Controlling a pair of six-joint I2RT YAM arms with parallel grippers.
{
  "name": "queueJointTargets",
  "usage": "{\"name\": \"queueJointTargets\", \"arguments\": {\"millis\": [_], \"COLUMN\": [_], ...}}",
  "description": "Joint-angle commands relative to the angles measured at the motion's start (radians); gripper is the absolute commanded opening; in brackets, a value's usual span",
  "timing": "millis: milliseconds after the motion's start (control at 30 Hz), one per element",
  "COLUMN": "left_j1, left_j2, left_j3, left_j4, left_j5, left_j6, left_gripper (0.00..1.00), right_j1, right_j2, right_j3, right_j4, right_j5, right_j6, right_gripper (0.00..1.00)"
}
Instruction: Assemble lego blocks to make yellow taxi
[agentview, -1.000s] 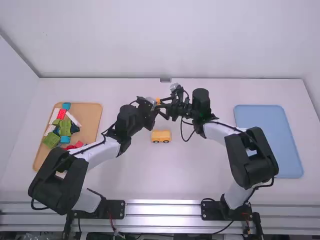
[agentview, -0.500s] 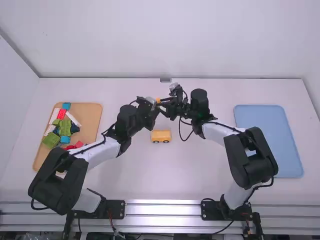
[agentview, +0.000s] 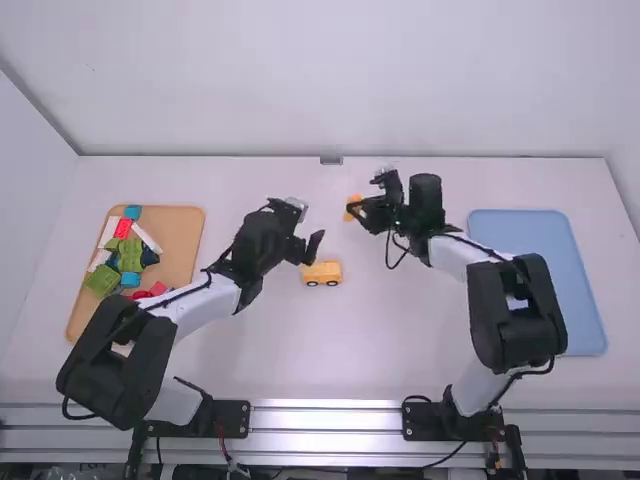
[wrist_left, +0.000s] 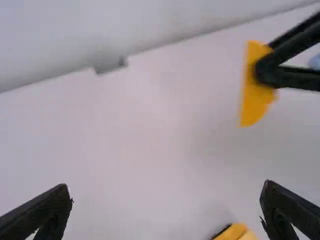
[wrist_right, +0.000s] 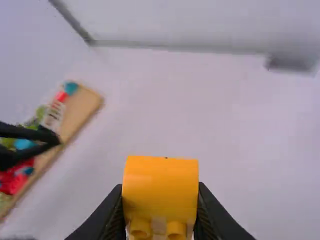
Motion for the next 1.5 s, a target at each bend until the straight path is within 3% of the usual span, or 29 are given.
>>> {"name": "queueJointTargets", "arguments": {"millis": [0,67,167,333,467,600,833,1033,1167,1300,1467], "left_j1": [-0.003,-0.003,0.012,0.091,0.15,0.189,0.372,0.635,0.745,0.802,0.822], "left_j2": [0.003,0.003,-0.004,-0.055,-0.151,-0.291,-0.602,-0.764,-0.786,-0.751,-0.666], "left_j3": [-0.004,0.0,0.035,0.167,0.189,0.098,-0.129,-0.173,-0.173,-0.173,-0.173], "left_j4": [-0.015,-0.035,-0.109,-0.364,-0.455,-0.418,-0.369,-0.449,-0.462,-0.463,-0.433], "left_j5": [-0.118,-0.121,-0.122,-0.121,-0.09,0.001,0.127,0.408,0.483,0.487,0.487], "left_j6": [-0.048,-0.016,0.066,0.08,0.111,0.196,0.166,0.208,0.195,0.163,0.162], "left_gripper": [0.99,0.99,0.99,0.99,0.99,0.99,0.99,0.99,0.99,0.99,0.99], "right_j1": [0.0,0.01,0.042,0.106,0.173,0.226,0.295,0.378,0.444,0.506,0.568], "right_j2": [-0.033,-0.033,-0.031,-0.031,-0.024,-0.002,0.048,0.153,0.284,0.423,0.55], "right_j3": [0.109,0.214,0.326,0.413,0.415,0.413,0.428,0.644,0.831,1.001,1.122], "right_j4": [-0.126,-0.373,-0.603,-0.789,-0.834,-0.828,-0.804,-1.009,-1.162,-1.328,-1.413], "right_j5": [0.077,0.173,0.245,0.246,0.268,0.294,0.285,0.29,0.294,0.321,0.433], "right_j6": [-0.139,-0.266,-0.41,-0.61,-0.698,-0.711,-0.786,-0.94,-1.02,-1.091,-1.091], "right_gripper": [0.13,0.15,0.16,0.15,0.14,0.12,0.1,0.1,0.1,0.1,0.09]}}
